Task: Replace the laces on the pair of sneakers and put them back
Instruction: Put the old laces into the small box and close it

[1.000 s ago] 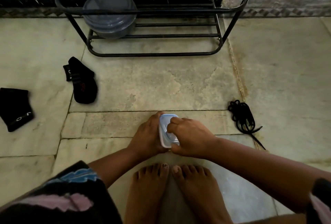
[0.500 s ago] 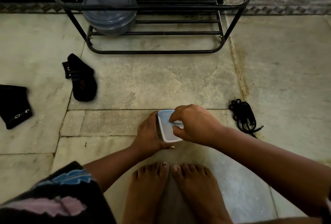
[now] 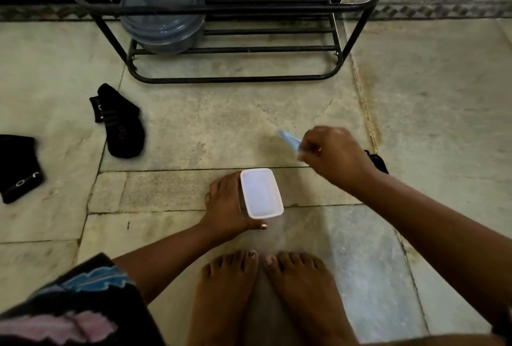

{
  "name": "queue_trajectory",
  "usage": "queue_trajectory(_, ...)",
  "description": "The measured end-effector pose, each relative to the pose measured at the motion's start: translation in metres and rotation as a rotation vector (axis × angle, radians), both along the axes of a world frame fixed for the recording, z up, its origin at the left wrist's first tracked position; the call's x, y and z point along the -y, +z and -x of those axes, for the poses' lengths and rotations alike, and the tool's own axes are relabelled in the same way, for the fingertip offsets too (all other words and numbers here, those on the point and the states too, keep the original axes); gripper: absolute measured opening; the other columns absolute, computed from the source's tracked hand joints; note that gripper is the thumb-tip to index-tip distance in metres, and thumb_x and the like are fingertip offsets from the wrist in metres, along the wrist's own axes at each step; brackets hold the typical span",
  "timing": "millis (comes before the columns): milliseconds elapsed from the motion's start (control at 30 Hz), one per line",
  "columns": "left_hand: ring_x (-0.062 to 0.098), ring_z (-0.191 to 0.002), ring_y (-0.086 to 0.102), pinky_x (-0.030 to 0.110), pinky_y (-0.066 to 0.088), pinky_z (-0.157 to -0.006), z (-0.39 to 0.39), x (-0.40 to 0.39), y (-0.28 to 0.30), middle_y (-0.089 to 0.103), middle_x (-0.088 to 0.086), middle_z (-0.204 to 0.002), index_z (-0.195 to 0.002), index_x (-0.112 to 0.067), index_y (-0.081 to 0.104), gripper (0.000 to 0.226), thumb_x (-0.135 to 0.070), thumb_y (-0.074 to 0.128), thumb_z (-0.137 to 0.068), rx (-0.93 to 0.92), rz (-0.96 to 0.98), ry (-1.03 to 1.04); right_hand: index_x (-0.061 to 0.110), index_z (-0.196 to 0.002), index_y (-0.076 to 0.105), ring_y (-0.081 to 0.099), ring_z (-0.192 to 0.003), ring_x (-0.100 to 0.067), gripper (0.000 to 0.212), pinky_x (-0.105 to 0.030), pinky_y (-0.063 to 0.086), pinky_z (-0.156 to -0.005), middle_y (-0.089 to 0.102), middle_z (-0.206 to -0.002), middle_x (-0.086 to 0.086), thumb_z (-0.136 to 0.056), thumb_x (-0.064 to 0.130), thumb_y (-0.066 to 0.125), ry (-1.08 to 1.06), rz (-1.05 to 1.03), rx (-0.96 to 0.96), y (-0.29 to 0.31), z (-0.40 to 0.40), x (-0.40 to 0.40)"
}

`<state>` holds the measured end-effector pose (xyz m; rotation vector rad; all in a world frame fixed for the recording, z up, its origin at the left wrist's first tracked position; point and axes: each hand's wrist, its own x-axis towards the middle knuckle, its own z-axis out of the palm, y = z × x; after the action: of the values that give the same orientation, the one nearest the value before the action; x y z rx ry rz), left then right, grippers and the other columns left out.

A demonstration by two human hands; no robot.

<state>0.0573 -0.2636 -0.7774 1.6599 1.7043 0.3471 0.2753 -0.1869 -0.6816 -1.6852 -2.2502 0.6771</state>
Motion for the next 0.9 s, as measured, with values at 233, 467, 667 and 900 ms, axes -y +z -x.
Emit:
queue_trajectory(233,0.022,-0.134,0.015,0.041,0.017,-0.107,0.0,-0.005,0.009,0.02,-0.003,-0.146,-0.147,-0.03,0.005,0.133,-0.051,0.088,-0.046,-0.106,0.081,-0.08,0.012,-0.105,0.058,0.053,-0.101,-0.025,0.017,-0.034,0.042,-0.067,0.054,-0.109,-0.006,-0.09,0.015,0.052,0.407,0.071,0.372,-0.054,-0.011,0.046)
queue_trajectory(467,0.023,-0.135,0.008,0.043,0.016,-0.108,0.0,0.0,0.012,0.01,0.0,-0.149,-0.147,-0.03,-0.01,0.14,-0.048,0.089,-0.05,-0.116,0.126,-0.119,0.015,-0.112,0.055,0.049,-0.108,-0.022,0.021,-0.034,0.045,-0.08,0.051,-0.114,-0.004,-0.094,0.021,0.048,0.451,0.17,0.419,-0.059,-0.012,0.049)
queue_trajectory(667,0.021,-0.135,0.01,0.044,0.018,-0.109,0.001,-0.002,0.017,0.011,-0.002,-0.146,-0.147,-0.031,-0.009,0.138,-0.044,0.089,-0.052,-0.058,0.141,-0.082,0.012,-0.128,0.05,0.04,-0.12,-0.029,0.053,-0.037,0.04,-0.096,0.046,-0.129,-0.011,-0.083,0.033,0.069,-0.449,0.05,0.211,-0.045,-0.046,0.019)
queue_trajectory(900,0.02,-0.138,0.014,0.041,0.024,-0.111,-0.003,-0.003,0.018,0.008,-0.005,-0.149,-0.148,-0.028,-0.006,0.137,-0.04,0.09,-0.051,0.065,0.203,-0.03,0.006,-0.129,0.044,0.041,-0.118,-0.038,0.061,-0.043,0.041,-0.094,0.039,-0.129,-0.02,-0.084,0.041,0.067,-0.748,0.313,0.311,-0.067,-0.08,0.013)
